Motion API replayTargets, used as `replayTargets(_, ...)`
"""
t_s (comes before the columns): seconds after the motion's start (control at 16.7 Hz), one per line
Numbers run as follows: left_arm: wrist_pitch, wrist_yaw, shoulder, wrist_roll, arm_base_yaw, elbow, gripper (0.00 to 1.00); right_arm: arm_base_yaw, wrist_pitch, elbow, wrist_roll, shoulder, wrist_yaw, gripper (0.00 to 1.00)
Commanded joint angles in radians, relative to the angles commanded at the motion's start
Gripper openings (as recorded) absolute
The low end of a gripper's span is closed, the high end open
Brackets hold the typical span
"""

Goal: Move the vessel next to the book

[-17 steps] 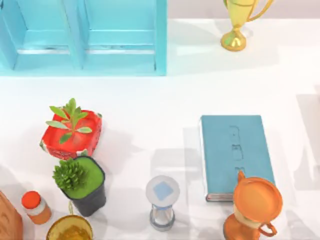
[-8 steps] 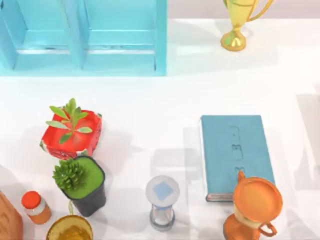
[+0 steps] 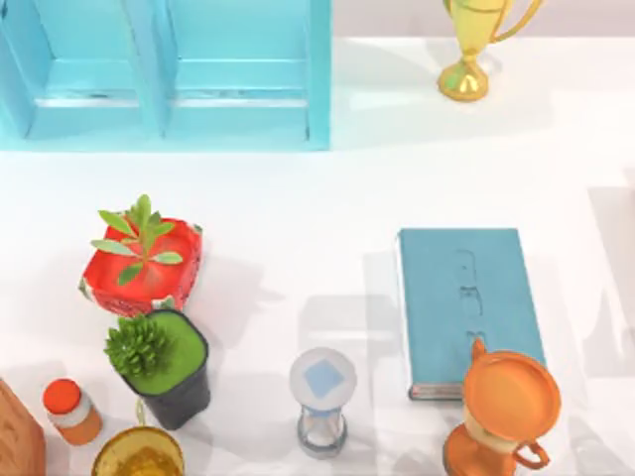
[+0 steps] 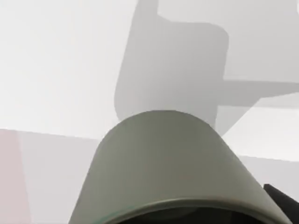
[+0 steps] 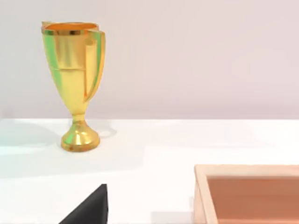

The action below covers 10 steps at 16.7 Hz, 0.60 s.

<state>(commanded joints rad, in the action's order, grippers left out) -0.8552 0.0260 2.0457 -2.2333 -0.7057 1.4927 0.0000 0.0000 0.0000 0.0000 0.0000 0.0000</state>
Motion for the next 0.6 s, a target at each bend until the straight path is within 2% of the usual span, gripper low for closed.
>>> replayTargets(0.24,-0.03,0.014,-0.046,0.005,-0.033,0.057,0.0,0.0,0.0,0.0,0.0,0.0,0.0,1.0)
replayTargets(0.6,-0.25,-0.024,-0.039,0.036,0.09,0.082,0.0,0.0,0.0,0.0,0.0,0.0,0.0,1.0)
